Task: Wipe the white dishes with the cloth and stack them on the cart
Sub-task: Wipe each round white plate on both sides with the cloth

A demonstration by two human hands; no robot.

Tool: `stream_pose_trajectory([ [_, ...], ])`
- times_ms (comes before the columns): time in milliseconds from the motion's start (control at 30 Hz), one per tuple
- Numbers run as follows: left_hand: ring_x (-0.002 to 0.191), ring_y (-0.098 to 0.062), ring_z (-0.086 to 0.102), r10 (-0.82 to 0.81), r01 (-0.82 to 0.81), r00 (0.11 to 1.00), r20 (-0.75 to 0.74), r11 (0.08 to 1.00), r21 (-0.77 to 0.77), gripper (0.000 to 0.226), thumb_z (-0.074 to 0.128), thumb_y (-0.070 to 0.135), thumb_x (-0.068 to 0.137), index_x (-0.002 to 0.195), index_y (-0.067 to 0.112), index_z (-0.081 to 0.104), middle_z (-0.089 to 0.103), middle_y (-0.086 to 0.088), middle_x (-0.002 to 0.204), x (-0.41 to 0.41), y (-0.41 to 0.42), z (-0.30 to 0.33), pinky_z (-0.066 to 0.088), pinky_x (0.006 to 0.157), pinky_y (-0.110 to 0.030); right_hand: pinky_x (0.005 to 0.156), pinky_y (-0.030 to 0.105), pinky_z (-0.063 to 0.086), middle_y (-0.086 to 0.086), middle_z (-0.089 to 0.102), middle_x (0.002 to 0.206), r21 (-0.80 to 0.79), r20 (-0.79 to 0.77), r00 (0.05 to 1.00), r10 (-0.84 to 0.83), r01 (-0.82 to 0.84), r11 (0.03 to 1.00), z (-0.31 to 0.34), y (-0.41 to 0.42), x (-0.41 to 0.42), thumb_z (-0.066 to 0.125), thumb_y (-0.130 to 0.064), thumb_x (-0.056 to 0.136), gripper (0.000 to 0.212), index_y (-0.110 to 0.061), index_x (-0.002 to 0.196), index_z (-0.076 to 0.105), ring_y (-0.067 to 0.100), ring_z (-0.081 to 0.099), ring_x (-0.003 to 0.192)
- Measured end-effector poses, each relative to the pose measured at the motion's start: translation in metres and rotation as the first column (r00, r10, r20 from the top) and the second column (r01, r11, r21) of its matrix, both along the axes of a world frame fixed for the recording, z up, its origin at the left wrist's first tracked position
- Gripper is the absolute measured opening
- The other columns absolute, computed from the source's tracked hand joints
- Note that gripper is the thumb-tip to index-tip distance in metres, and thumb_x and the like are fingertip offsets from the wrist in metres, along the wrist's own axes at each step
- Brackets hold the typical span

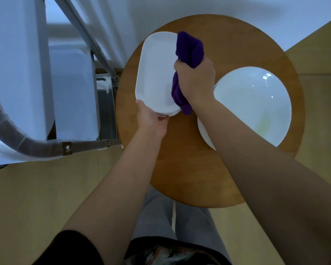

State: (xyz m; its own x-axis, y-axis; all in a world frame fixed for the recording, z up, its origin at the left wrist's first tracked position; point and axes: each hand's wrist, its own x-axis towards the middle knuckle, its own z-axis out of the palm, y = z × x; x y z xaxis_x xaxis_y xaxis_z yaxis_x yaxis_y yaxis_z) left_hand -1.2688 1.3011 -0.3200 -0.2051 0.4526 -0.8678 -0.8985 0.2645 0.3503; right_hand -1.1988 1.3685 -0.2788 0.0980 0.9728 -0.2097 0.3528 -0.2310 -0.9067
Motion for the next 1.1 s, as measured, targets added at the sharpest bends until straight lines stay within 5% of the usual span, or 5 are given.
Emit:
stream_pose_trajectory([
  [233, 0.137, -0.029, 0.034, -0.392, 0.375, 0.914, -0.1, 0.914, -0.154, 0.066, 0.053, 0.043, 0.094, 0.148, 0.015, 0.029, 0.035, -0.01, 0.15, 0.02, -0.021, 0.014, 0.03, 0.11, -0.047, 0.054, 0.02, 0.048, -0.011, 0.057, 0.056, -0.079, -0.374, 0.907, -0.195, 0.179, 0.981, 0.04, -0.01, 0.037, 0.062, -0.004, 0.081, 0.02, -0.021, 0.076, 0.053, 0.003, 0.057, 0.053],
  [433, 0.103, -0.008, 0.058, -0.697, 0.704, 0.4, -0.595, 0.649, -0.287, 0.032, 0.056, 0.032, 0.094, 0.124, 0.022, 0.056, 0.063, 0.01, 0.109, 0.086, -0.053, 0.043, 0.045, 0.075, -0.02, 0.064, 0.033, 0.056, -0.006, 0.066, 0.069, -0.203, -0.641, 0.691, -0.334, 0.267, 0.942, 0.066, -0.037, 0.117, 0.065, -0.013, 0.072, 0.021, -0.018, 0.09, 0.057, 0.014, 0.066, 0.07],
  [667, 0.065, -0.007, 0.054, -0.746, 0.488, 0.001, -0.666, 0.582, -0.651, 0.024, 0.062, 0.041, 0.089, 0.089, 0.022, 0.048, 0.053, 0.01, 0.076, 0.12, -0.048, 0.034, 0.036, 0.05, -0.015, 0.076, 0.051, 0.056, 0.001, 0.064, 0.081, -0.365, -0.592, 0.679, -0.434, 0.254, 0.896, 0.056, -0.051, 0.203, 0.065, -0.009, 0.076, 0.025, -0.016, 0.098, 0.055, 0.023, 0.066, 0.083],
  [900, 0.061, -0.01, 0.05, -0.761, 0.418, -0.321, -0.564, 0.421, -0.805, 0.017, 0.049, 0.028, 0.096, 0.09, 0.012, 0.049, 0.054, -0.001, 0.077, 0.118, -0.035, 0.038, 0.035, 0.047, -0.022, 0.048, 0.017, 0.049, -0.006, 0.064, 0.074, -0.41, -0.448, 0.819, -0.359, 0.169, 0.896, 0.039, -0.044, 0.229, 0.066, -0.013, 0.079, 0.018, -0.019, 0.093, 0.057, 0.007, 0.065, 0.064],
  [1100, 0.063, -0.014, 0.052, -0.778, 0.293, -0.388, -0.494, 0.404, -0.867, 0.016, 0.045, 0.025, 0.098, 0.096, 0.01, 0.049, 0.051, 0.001, 0.074, 0.13, -0.031, 0.051, 0.038, 0.052, -0.024, 0.045, 0.013, 0.047, -0.019, 0.062, 0.055, -0.362, -0.35, 0.907, -0.233, 0.099, 0.927, 0.028, -0.043, 0.235, 0.067, -0.015, 0.079, 0.017, -0.027, 0.08, 0.056, -0.002, 0.062, 0.054],
])
